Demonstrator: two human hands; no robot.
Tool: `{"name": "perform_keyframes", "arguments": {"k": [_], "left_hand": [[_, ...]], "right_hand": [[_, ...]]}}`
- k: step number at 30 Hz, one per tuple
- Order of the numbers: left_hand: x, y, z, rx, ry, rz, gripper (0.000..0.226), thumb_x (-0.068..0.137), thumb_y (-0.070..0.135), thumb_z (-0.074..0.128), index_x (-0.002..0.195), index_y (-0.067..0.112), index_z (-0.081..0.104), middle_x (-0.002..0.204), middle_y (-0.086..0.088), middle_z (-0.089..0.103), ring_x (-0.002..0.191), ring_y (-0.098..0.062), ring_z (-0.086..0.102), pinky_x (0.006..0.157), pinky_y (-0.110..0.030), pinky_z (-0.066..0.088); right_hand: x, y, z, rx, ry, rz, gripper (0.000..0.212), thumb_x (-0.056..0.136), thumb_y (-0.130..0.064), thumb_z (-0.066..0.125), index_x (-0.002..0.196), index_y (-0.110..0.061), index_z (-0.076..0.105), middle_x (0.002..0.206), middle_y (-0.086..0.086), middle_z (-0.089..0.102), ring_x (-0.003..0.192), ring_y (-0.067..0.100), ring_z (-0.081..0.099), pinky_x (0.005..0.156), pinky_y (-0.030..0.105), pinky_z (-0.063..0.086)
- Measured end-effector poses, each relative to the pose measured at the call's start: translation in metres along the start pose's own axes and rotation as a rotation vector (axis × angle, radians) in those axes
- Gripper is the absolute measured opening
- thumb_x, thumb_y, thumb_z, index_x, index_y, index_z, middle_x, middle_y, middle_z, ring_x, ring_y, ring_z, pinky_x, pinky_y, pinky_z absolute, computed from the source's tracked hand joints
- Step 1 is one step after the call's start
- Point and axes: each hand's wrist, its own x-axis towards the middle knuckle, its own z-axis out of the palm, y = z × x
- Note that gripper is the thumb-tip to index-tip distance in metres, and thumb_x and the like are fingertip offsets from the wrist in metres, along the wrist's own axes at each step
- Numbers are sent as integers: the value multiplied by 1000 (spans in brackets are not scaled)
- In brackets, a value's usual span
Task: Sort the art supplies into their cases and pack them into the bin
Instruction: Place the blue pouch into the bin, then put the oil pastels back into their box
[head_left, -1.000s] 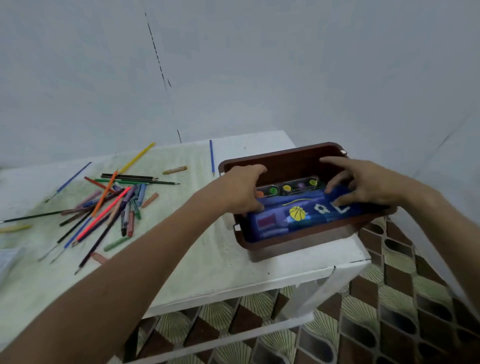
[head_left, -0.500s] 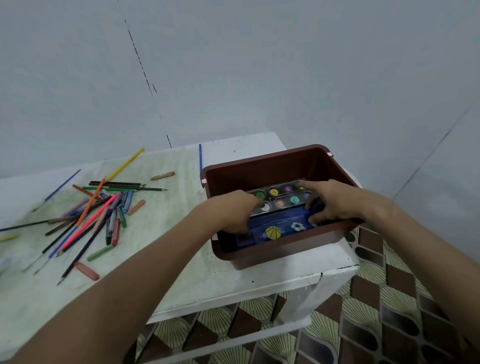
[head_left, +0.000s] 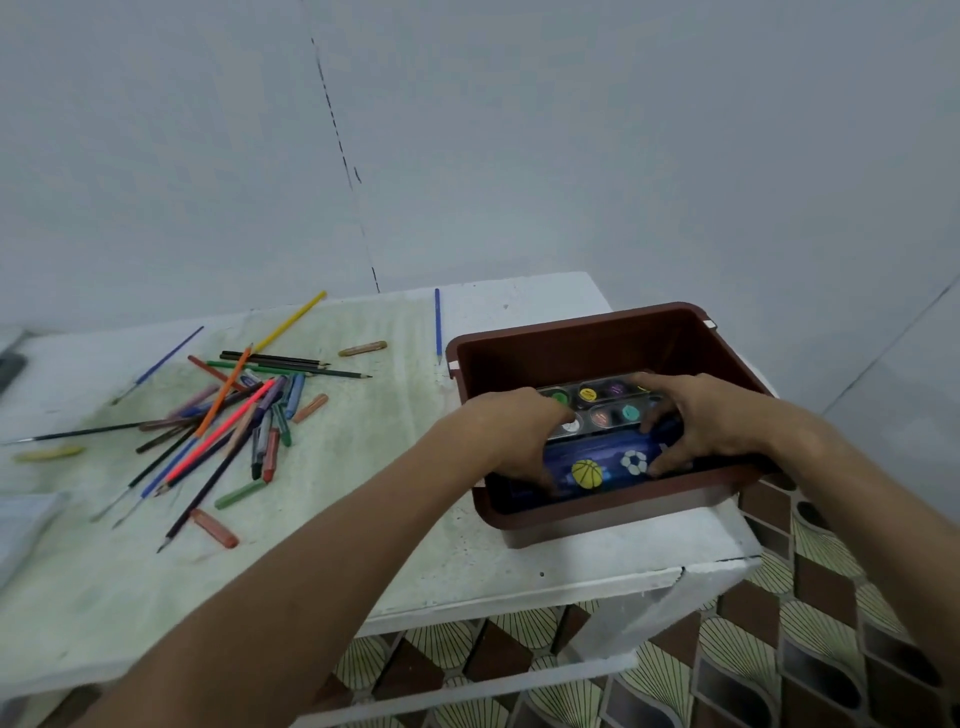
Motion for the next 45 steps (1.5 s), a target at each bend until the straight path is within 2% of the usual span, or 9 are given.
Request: {"name": "perform_keyframes", "arguments": {"k": [4,10,16,20,23,27,34,38,45], "left_hand": [[-31,-30,-16,-213,266,-27,43,83,37,67,122,21,58,110,2,64,99,-16,59,84,-33,51],[-128,-133,-12,-390,584,-296,31,84,30,67,113,17,65,107,1,67,95,-14,61,88,-26,45],[-270,-259,34,-383,613,-680,36,83,33,68,117,21,63,109,3,66,91,-11,59,80,-21,41],[-360,-331,86,-416,375,-1038,53,86,39,64,134,23,47,131,-3,53,112,-21,54,89,-31,42],[-406,-370,128,-479,226,-1168,62,86,45,63,138,18,44,141,-9,46,124,-24,47,97,-33,38],[-421,-389,157,-593,202,-1119,63,88,49,57,140,17,42,136,-8,51,118,-22,51,94,-31,41],[-403,-387,168,-631,212,-927,52,86,55,56,123,19,54,98,5,59,83,-8,55,67,-22,40],[-389,-418,151,-537,213,-929,45,86,54,58,115,20,59,107,0,63,85,-11,54,71,-26,44],[-327,-467,122,-345,368,-648,35,89,30,58,124,23,57,115,-3,55,95,-17,53,81,-28,45]], "right_hand": [[-7,-53,-7,-66,84,-49,97,68,-39,82,147,-30,28,132,-5,54,119,15,52,98,27,42],[10,-200,8,123,243,-384,44,75,-42,73,117,-34,59,102,-14,65,94,5,61,88,30,52],[58,-368,98,245,124,-660,35,80,-27,73,114,-27,62,97,-10,68,82,5,64,74,19,50],[101,-444,182,288,-24,-613,39,83,-31,71,118,-20,59,101,-5,66,81,10,65,78,32,55],[119,-485,245,268,-63,-513,42,83,-37,69,118,-16,60,103,-2,63,79,10,58,70,20,50],[125,-518,292,356,-57,-388,51,84,-38,67,126,-12,55,101,-2,59,81,8,56,58,6,38],[133,-506,281,314,84,-301,31,81,-20,72,108,-7,64,83,6,66,69,11,60,69,32,51],[150,-491,257,224,157,-294,42,86,-29,69,123,-13,60,93,1,64,65,2,54,58,7,39],[221,-475,216,-24,396,-279,17,85,-18,68,100,-13,71,97,5,66,91,21,60,81,33,49]]}}
